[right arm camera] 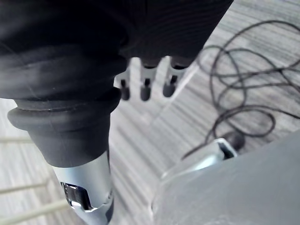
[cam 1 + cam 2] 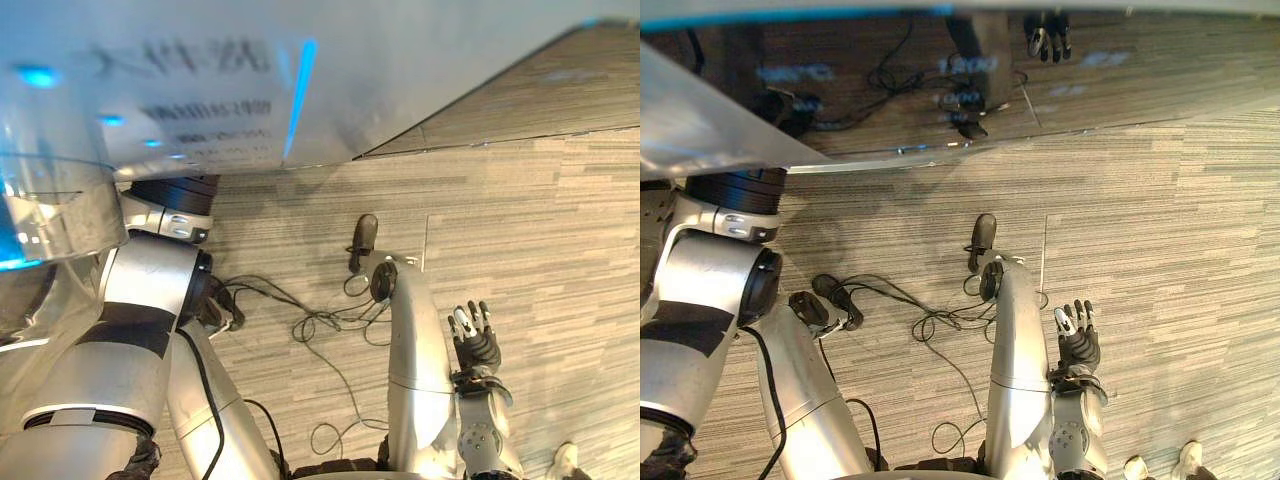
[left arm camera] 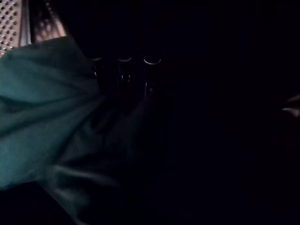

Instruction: Pick up the laundry basket with both hands and put the clothes into the washing machine.

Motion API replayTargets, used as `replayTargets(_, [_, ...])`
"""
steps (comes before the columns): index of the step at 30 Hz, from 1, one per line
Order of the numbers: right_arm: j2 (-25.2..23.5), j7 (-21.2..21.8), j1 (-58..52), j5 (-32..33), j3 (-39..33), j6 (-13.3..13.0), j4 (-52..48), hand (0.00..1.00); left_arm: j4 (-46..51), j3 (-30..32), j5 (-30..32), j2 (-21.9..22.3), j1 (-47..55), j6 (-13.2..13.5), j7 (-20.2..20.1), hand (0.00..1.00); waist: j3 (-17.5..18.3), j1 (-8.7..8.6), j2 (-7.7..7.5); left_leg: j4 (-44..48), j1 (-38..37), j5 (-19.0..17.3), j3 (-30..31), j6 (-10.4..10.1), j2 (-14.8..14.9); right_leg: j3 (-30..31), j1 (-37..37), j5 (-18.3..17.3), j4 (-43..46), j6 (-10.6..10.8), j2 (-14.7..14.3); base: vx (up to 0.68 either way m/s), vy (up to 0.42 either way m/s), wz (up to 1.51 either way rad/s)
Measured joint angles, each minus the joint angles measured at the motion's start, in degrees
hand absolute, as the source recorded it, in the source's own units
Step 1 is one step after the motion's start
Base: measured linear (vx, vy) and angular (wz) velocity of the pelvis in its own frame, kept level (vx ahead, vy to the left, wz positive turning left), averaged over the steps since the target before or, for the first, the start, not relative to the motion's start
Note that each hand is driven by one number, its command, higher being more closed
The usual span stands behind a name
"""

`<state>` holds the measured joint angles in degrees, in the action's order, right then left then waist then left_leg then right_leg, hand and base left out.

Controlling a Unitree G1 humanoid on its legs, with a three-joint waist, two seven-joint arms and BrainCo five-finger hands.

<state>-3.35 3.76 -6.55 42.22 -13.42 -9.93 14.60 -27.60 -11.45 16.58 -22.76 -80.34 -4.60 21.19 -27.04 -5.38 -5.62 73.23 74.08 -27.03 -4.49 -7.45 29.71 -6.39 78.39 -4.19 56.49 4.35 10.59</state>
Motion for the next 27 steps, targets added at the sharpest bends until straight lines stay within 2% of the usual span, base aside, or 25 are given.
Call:
replayTargets(4, [-0.1,0.0,0.0,0.0,0.6,0.3,0.9,0.00,-10.5,3.4,-2.7,2.6,0.0,-0.1,-2.0,0.00,0.7,-0.10,-0.49,0.1,0.7,0.0,0.6,0.0,0.4,-0.5,0.0,0.6,-0.5,-0.1,-0.4,-0.03,0.051,-0.07])
replayTargets(6, [-0.2,-0.1,0.0,0.0,0.6,0.4,1.4,0.00,-17.5,5.7,-8.9,3.6,0.2,0.1,-2.9,0.00,1.1,-0.10,-0.82,0.2,1.0,0.0,1.0,0.0,0.3,-0.8,0.0,0.6,-0.5,-0.2,-0.4,-0.04,0.057,0.01])
replayTargets(7, [-0.2,-0.1,0.0,0.0,0.6,0.5,1.7,0.00,-20.9,6.0,-13.7,4.1,0.5,0.2,-3.3,0.00,1.2,-0.02,-1.02,0.2,1.1,0.0,1.2,0.0,0.3,-0.9,0.0,0.6,-0.5,-0.2,-0.4,-0.04,0.048,0.05])
replayTargets(8, [-0.2,-0.3,0.0,0.0,0.5,1.0,2.0,0.00,-26.2,6.1,-24.9,4.3,0.8,0.4,-3.8,0.00,1.3,0.09,-1.23,0.2,1.2,0.2,1.3,0.0,0.2,-1.0,0.0,0.6,-0.4,-0.2,-0.3,-0.04,0.047,0.06])
replayTargets(9, [-0.1,-0.4,0.0,0.0,0.4,1.3,2.0,0.00,-27.5,6.1,-30.1,4.3,1.2,0.5,-3.9,0.00,1.3,0.12,-1.25,0.2,1.2,0.2,1.3,0.0,0.1,-1.0,-0.1,0.6,-0.4,-0.2,-0.3,-0.04,0.047,0.06])
replayTargets(10, [-0.1,-0.6,0.0,0.0,0.4,1.5,2.0,0.00,-28.8,6.0,-37.2,4.4,2.4,1.3,-4.4,0.00,1.3,0.11,-1.26,0.2,1.1,0.2,1.4,0.0,0.1,-1.0,-0.3,0.6,-0.4,-0.2,-0.3,-0.03,0.039,0.03])
replayTargets(11, [-0.2,-1.4,0.1,0.0,0.4,1.6,2.0,0.00,-29.2,5.5,-48.8,4.7,4.4,2.8,-4.8,0.00,1.3,0.10,-1.25,0.1,0.7,0.2,1.4,0.0,0.1,-1.1,-0.7,0.6,-0.5,-0.2,-0.3,-0.04,0.048,0.04])
replayTargets(12, [-0.3,-2.0,0.1,0.0,0.5,1.7,2.0,0.00,-29.1,5.4,-56.2,5.5,6.6,4.4,-4.9,0.00,1.3,0.10,-1.25,-0.2,-0.1,0.3,1.3,-0.1,0.1,-1.2,-1.6,0.6,-0.7,-0.2,-0.2,-0.04,0.041,0.04])
replayTargets(14, [-0.3,-2.8,0.2,0.0,0.7,1.8,2.1,0.00,-28.3,6.3,-63.7,7.1,10.5,7.5,-5.0,0.00,1.4,0.10,-1.26,-1.2,-2.3,0.4,1.1,-0.2,0.1,-1.4,-3.6,0.5,-1.3,-0.1,-0.2,-0.05,0.027,0.07])
replayTargets(17, [0.0,-4.0,0.6,-0.1,2.5,1.7,4.0,0.00,-24.4,13.8,-73.0,13.9,22.1,12.4,-5.1,0.00,4.7,0.09,-1.17,-6.7,-7.5,2.4,-0.6,-0.7,-1.0,-2.0,-7.9,0.5,-4.7,-0.2,0.3,-0.03,-0.017,0.23])
replayTargets(20, [0.3,-4.6,2.3,0.0,4.9,1.6,5.9,0.00,-24.0,18.4,-75.8,19.2,34.8,13.7,-5.0,0.00,5.0,0.21,-1.12,-13.6,-16.7,4.8,-2.0,-1.8,-2.3,-3.2,-16.4,0.4,-9.0,-0.3,0.7,0.01,-0.045,0.28])
replayTargets(22, [0.6,-4.9,2.4,0.0,5.5,1.5,7.0,0.00,-24.0,18.5,-75.5,21.7,42.2,13.7,-5.0,0.00,5.9,0.86,-1.12,-18.3,-21.9,6.5,-3.4,-2.1,-3.5,-3.4,-20.6,0.5,-11.7,-0.4,1.4,0.06,-0.071,0.29])
replayTargets(23, [0.8,-5.0,2.4,0.0,5.6,1.5,8.0,0.00,-24.0,18.3,-73.3,22.4,46.2,13.4,-5.3,0.00,6.1,1.48,-0.93,-21.2,-25.6,7.5,-4.2,-2.3,-4.5,-3.6,-23.6,0.7,-13.5,-0.5,1.7,0.08,-0.077,0.28])
replayTargets(24, [0.9,-5.0,2.4,-0.1,5.6,1.5,8.8,0.00,-24.0,18.3,-71.6,22.7,48.3,13.2,-5.9,0.00,6.3,1.58,-0.79,-22.6,-27.4,8.0,-4.6,-2.3,-4.8,-3.7,-25.3,0.8,-14.5,-0.4,1.8,0.11,-0.055,0.26])
replayTargets(26, [0.9,-5.0,2.2,-0.1,5.6,1.6,12.2,0.00,-23.9,17.8,-64.6,23.1,56.0,12.2,-8.0,0.00,6.4,1.75,-0.63,-28.9,-35.9,10.0,-6.2,-2.3,-6.7,-4.5,-33.3,1.3,-18.6,0.1,2.8,0.11,-0.018,0.32])
replayTargets(27, [1.0,-5.0,2.1,-0.1,5.5,1.6,13.1,0.00,-23.7,17.8,-63.4,23.1,58.2,12.2,-8.7,0.00,6.6,1.88,-0.49,-30.5,-38.2,10.4,-6.8,-2.1,-7.2,-4.7,-35.4,1.4,-19.7,0.3,3.1,0.11,0.000,0.28])
